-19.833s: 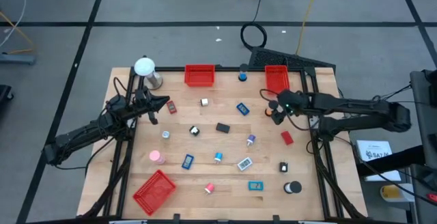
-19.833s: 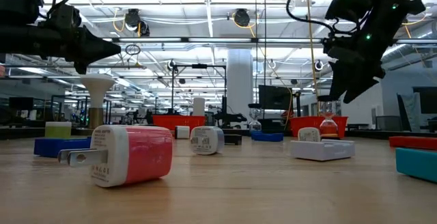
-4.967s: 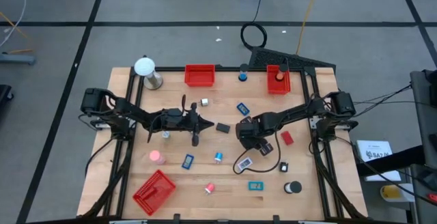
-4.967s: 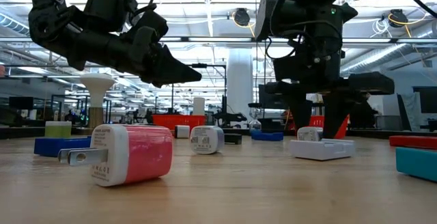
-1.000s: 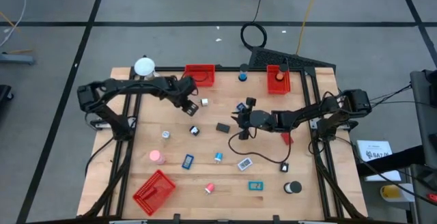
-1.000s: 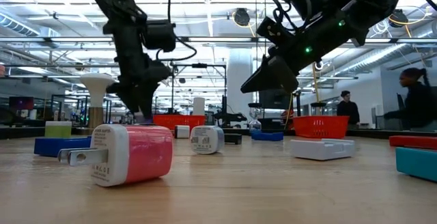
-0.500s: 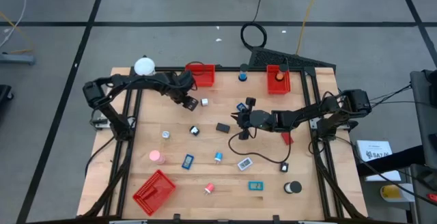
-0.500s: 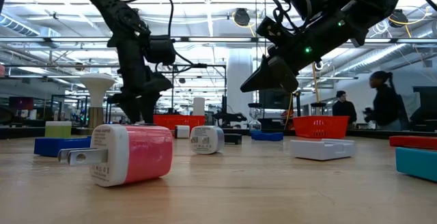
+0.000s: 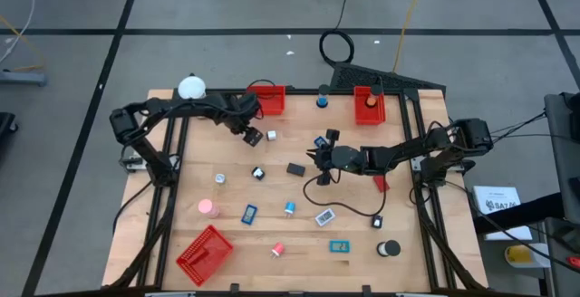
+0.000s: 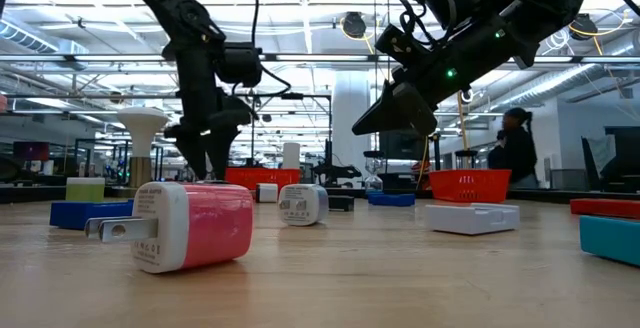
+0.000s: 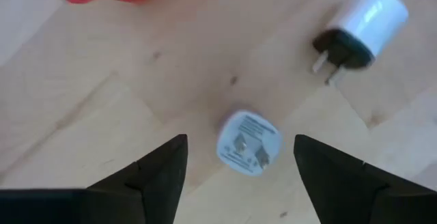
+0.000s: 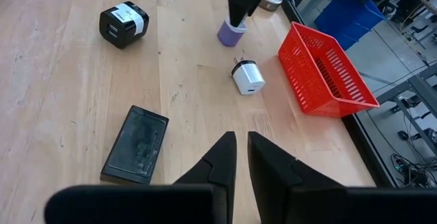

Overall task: Pick & Place Office items
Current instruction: Put the purple charger adapter into the top left red basket

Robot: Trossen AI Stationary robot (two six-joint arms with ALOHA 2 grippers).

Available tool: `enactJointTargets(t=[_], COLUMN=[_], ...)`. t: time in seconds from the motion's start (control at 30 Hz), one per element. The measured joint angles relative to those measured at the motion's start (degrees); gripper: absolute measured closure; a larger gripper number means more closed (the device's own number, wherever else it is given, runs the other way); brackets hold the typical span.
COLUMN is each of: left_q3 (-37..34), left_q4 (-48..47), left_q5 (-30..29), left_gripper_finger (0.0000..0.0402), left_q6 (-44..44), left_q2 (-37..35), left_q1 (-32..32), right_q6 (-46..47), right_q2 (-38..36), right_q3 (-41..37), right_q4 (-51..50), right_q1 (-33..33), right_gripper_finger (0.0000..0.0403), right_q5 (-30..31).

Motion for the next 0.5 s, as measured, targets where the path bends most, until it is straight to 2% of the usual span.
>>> enactJointTargets(t=[0.23,0.5], left_q3=[0.0,-0.6], left_q4=[1.6,1.9], left_q5=[-2.8,-4.3], left_gripper_finger=[0.0167,0.0221], left_q6=[6.6,8.1], left_q2=[0.2,0.2], left_q1=[-1.5,-1.4], right_q6=[0.0,0.0], right_q2=[0.0,0.0], right_q3=[0.0,0.0], right_q4=[0.0,0.0], right_q1=[0.0,0.0], right_gripper_finger=[0.0369,0.0369], right_q5=[0.0,0.0])
